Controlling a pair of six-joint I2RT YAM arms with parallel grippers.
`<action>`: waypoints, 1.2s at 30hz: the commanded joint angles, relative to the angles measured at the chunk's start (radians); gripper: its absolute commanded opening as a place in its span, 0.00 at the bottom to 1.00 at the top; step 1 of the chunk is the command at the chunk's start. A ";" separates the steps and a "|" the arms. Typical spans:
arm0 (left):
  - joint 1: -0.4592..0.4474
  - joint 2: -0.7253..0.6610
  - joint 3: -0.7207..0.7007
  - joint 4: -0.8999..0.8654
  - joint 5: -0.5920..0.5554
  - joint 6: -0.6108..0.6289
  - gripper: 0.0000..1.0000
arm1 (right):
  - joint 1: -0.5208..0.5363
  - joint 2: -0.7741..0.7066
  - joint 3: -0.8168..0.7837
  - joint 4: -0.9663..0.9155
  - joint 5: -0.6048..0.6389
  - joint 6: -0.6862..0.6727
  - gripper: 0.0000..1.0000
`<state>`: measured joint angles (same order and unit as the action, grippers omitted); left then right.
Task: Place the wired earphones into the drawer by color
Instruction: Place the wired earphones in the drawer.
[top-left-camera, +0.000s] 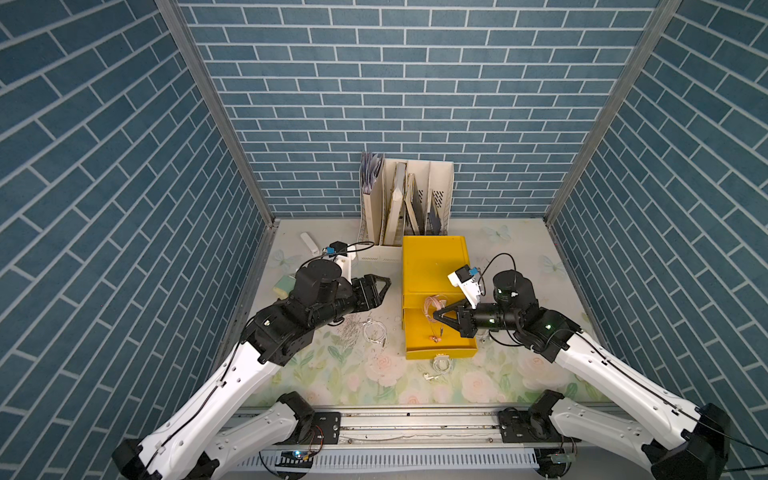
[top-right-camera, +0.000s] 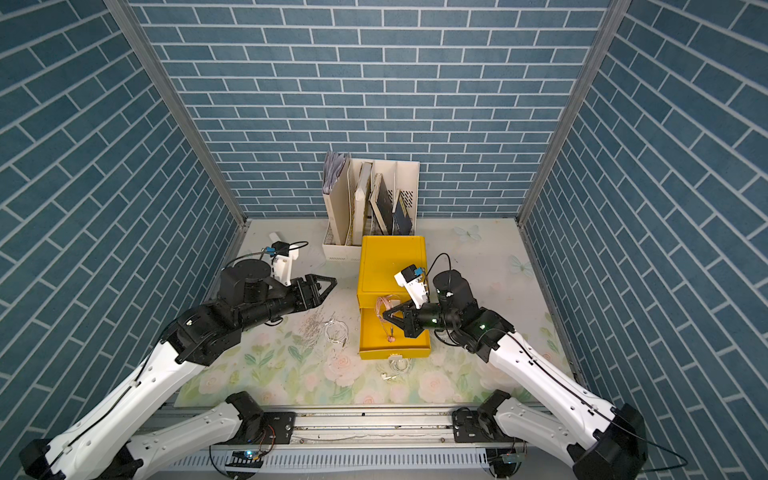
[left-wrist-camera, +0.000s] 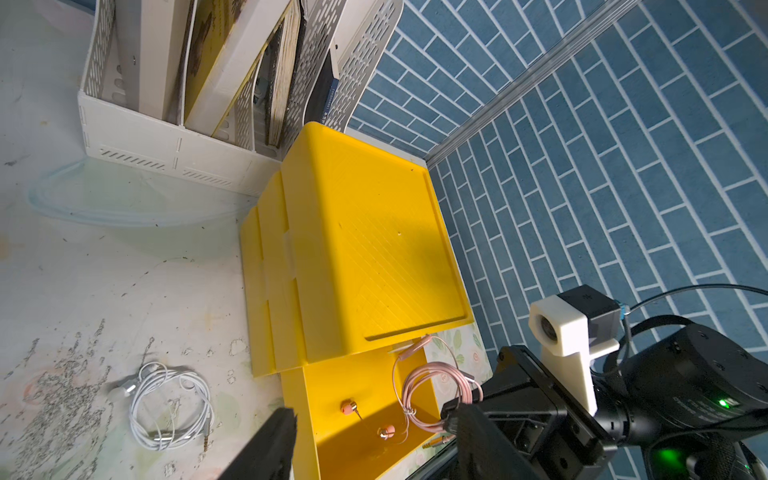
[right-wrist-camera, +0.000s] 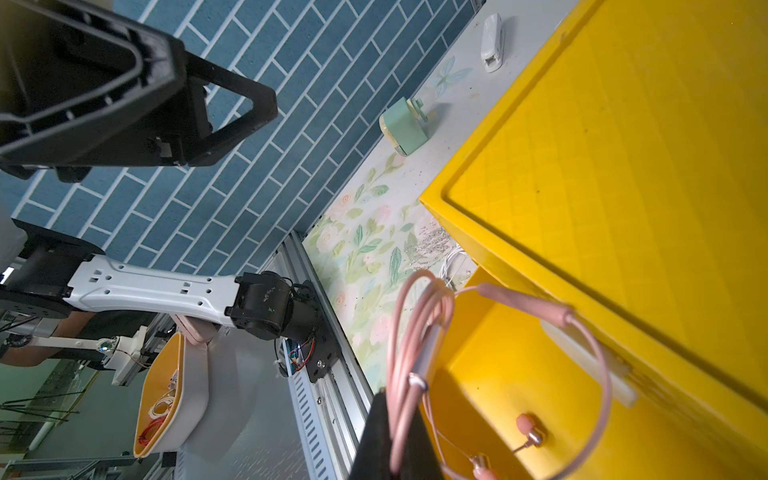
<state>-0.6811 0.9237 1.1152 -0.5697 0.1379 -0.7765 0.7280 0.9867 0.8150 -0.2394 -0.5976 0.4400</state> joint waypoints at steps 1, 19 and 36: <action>-0.001 -0.016 -0.015 0.014 -0.010 0.006 0.67 | -0.003 -0.022 -0.032 0.065 -0.008 0.014 0.00; -0.001 -0.025 -0.066 0.033 -0.011 0.000 0.66 | -0.004 -0.002 -0.156 0.076 0.113 -0.052 0.00; -0.002 -0.023 -0.100 0.047 -0.012 -0.007 0.66 | -0.007 0.032 -0.159 0.036 0.171 -0.092 0.24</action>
<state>-0.6811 0.9073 1.0313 -0.5392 0.1345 -0.7845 0.7261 1.0180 0.6624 -0.1978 -0.4492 0.3832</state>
